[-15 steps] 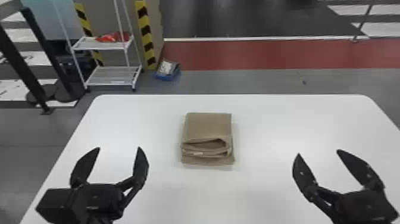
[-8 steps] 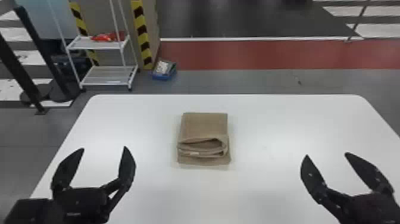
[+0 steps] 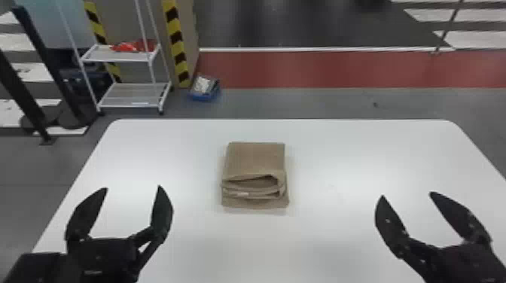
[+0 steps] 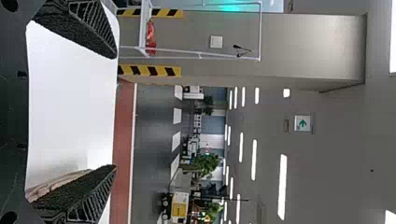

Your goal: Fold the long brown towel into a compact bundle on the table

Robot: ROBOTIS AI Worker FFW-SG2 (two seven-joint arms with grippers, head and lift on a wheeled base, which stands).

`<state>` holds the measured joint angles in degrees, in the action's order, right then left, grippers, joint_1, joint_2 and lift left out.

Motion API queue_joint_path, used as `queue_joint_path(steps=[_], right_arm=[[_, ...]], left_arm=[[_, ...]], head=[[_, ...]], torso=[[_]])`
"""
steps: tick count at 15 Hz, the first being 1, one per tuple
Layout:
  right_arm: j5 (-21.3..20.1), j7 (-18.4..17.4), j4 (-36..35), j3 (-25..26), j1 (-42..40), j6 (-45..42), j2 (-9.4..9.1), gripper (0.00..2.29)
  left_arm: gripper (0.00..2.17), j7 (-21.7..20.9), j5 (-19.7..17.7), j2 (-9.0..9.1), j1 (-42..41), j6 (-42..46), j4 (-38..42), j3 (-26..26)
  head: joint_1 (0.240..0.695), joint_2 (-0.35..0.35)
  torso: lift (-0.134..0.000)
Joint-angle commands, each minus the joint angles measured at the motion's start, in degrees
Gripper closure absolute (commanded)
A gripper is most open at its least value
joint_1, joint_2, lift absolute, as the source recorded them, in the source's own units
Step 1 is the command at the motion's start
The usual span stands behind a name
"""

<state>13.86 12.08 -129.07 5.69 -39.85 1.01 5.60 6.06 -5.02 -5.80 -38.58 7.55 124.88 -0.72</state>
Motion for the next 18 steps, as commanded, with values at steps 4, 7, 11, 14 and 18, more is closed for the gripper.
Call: queue_joint_path(steps=[4, 7, 11, 14, 18], right_arm=[[0.02, 0.32, -0.13, -0.15, 0.04, 0.01, -0.06, 0.04], [0.29, 0.58, -0.30, 0.11, -0.05, 1.06, -0.06, 0.04], [0.37, 0.58, -0.30, 0.11, -0.05, 1.24, 0.03, 0.04], [0.37, 0.58, -0.74, 0.11, -0.05, 0.89, 0.03, 0.04], [0.37, 0.32, -1.36, 0.20, -0.22, 1.77, 0.03, 0.04]], left_arm=[[0.04, -0.08, -0.16, 0.09, -0.09, -0.13, 0.01, -0.16], [0.04, -0.52, -0.34, 0.09, 0.00, -0.66, -0.07, -0.33], [0.04, -0.52, -0.34, 0.09, 0.00, -0.66, -0.07, -0.60], [0.04, -0.61, -0.60, 0.09, 0.00, -0.66, 0.01, -0.68], [0.08, -0.70, -1.57, 0.09, 0.00, -1.36, 0.10, -0.60]], head=[[0.695, 0.025], [0.695, 0.025], [0.695, 0.019], [0.695, 0.016], [0.695, 0.016]], torso=[[-0.109], [-0.109], [-0.109], [-0.109], [-0.109]])
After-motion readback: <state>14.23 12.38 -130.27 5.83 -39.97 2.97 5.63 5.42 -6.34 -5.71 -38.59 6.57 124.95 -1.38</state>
